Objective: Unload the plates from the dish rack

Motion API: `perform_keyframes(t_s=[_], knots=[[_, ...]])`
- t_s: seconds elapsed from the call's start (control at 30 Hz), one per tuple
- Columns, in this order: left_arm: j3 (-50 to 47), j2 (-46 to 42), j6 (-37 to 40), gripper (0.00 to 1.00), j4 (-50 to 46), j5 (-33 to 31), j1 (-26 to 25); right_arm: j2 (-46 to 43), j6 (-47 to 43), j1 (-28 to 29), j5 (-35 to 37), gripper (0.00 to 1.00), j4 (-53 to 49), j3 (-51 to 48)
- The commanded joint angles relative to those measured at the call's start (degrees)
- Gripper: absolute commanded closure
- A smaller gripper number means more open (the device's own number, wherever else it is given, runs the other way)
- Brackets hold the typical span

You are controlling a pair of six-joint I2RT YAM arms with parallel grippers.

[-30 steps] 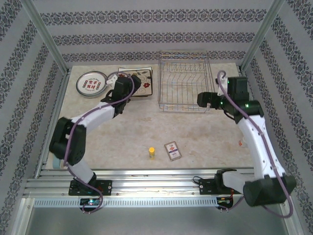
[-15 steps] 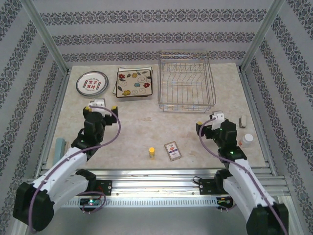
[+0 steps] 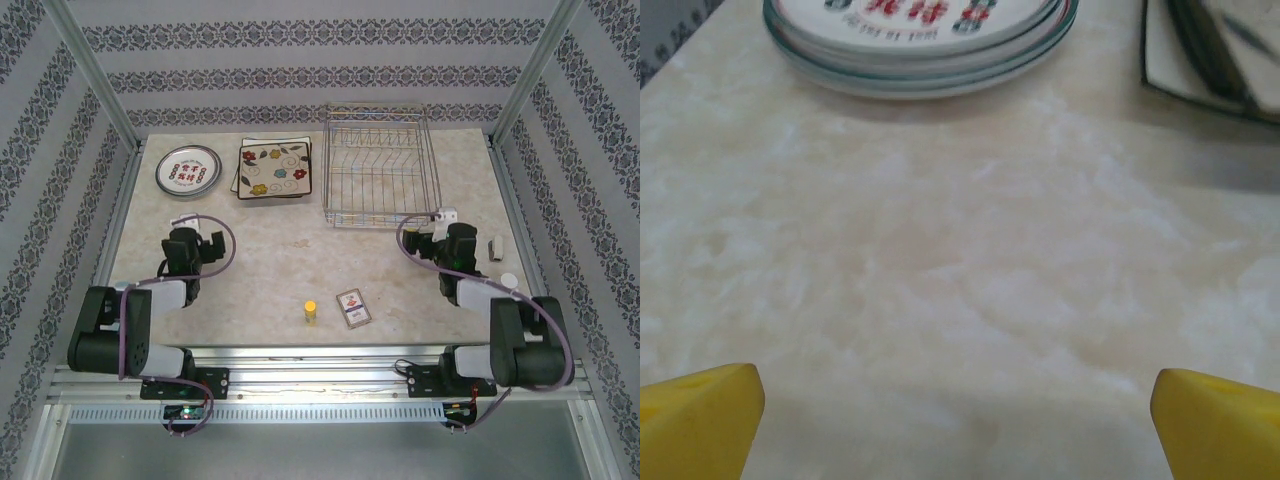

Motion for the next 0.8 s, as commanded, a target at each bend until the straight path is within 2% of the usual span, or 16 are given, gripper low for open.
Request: perform_keyframes(t_s=[0.0,0.03,0.1,0.2,0.27,0.33,0.4,0.67,0.77], knots=[[0.14,2.56,1.92,0.01,13.71,1.72,1.54,8.21,0.06,-0.51,0.08,0.02,14.28,1.13],[0.04,4.42,1.24,0.00,15.49,3.20,2.57,10.58,1.34,-0.56,0.80,0.02,21.76,-0.52],[0.19,4.93,2.54,0.00,14.27,5.79,2.20,8.42,1.79,-1.04,2.38,0.02,16.82,-0.06],[-2.45,11.74,3.82,0.01,27.79,6.90,1.87,9.24,1.49,-0.61,3.07,0.02,18.35,-0.05],[-0.20,8.58,3.29,0.00,17.83,6.32,1.62,8.91,1.26,-0.43,3.34,0.02,17.43,0.10],[-1.85,11.07,4.02,0.00,25.03,6.02,1.31,8.96,1.26,-0.34,3.39,0.02,17.39,0.09],[-1.42,9.52,3.45,0.00,21.65,5.18,1.31,8.90,1.22,-0.34,3.38,0.02,17.54,0.00],[-4.71,10.44,3.95,0.00,29.49,6.01,1.30,9.05,1.09,-0.08,3.85,0.02,17.15,0.33],[-2.53,10.15,4.30,0.00,24.59,7.06,1.29,9.00,0.85,0.09,4.17,0.02,17.28,0.17]])
